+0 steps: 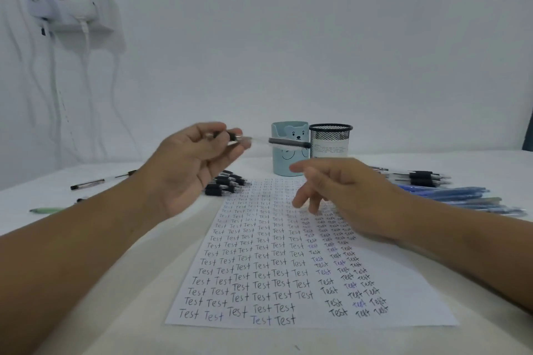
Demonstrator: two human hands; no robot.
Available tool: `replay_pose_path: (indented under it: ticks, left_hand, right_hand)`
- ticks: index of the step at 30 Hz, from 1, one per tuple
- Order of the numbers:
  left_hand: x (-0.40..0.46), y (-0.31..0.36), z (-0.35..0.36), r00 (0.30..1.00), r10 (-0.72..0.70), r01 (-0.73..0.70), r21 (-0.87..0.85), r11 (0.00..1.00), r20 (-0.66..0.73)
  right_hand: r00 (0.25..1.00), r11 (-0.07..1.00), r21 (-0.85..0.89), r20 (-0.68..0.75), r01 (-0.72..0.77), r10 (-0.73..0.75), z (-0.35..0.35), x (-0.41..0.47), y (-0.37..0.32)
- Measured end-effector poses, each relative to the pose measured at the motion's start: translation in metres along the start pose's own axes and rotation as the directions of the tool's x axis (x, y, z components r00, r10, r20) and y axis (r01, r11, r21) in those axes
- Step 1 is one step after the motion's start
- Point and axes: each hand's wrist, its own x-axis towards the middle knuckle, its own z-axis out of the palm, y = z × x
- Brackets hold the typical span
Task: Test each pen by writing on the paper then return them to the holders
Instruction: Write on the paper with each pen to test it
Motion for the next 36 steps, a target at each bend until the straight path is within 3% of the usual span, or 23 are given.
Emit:
replay_pose_path:
  ticks: [2,5,8,12,17,21,24,28,32,36]
  left_hand:
    - [-0.004,-0.008,0.003,0.997,-0.051,0.045,0.104,0.993,0.051]
    - [-0.010,-0.018,0.004,0.994,-0.066,0.017,0.475,0.880,0.087]
    - [-0.020,-0.023,0.009,0.988,-0.069,-0.045,0.692,0.720,0.136]
    - [-0.026,-0.025,0.017,0.982,-0.071,-0.083,0.739,0.669,0.174]
    - [-0.028,-0.028,0.016,0.984,-0.044,-0.104,0.757,0.645,0.173]
    - [-0.029,-0.028,0.018,0.986,-0.049,-0.090,0.755,0.649,0.160]
    - [-0.032,-0.027,0.023,0.980,-0.054,-0.107,0.732,0.673,0.193]
    - [-0.035,-0.029,0.030,0.963,-0.045,-0.178,0.751,0.636,0.267]
    - [-0.032,-0.029,0.026,0.925,-0.184,-0.199,0.838,0.508,0.331]
    - [-0.029,-0.028,0.014,0.868,-0.336,-0.287,0.921,0.262,0.366]
  right_hand:
    - [0.994,0.983,0.179,-0.109,0.027,-0.008,0.000,0.002,0.000]
    - [0.984,0.906,0.422,-0.168,0.027,0.049,-0.005,0.005,-0.001]
    - [0.987,0.774,0.631,-0.088,-0.046,0.131,-0.010,0.006,-0.004]
    - [0.985,0.626,0.764,0.067,-0.152,0.157,-0.015,0.006,-0.006]
    - [0.980,0.555,0.808,0.142,-0.198,0.142,-0.019,0.005,-0.003]
    - [0.985,0.582,0.795,0.142,-0.172,0.097,-0.018,0.005,0.001]
    - [0.992,0.641,0.757,0.108,-0.126,0.068,-0.015,0.005,-0.002]
    - [0.995,0.822,0.564,0.088,-0.080,0.037,-0.006,0.002,-0.002]
    - [0.995,0.808,0.584,-0.003,-0.077,0.097,-0.008,0.003,0.003]
    - [0.976,0.759,0.615,0.173,-0.213,0.135,-0.026,-0.006,0.005]
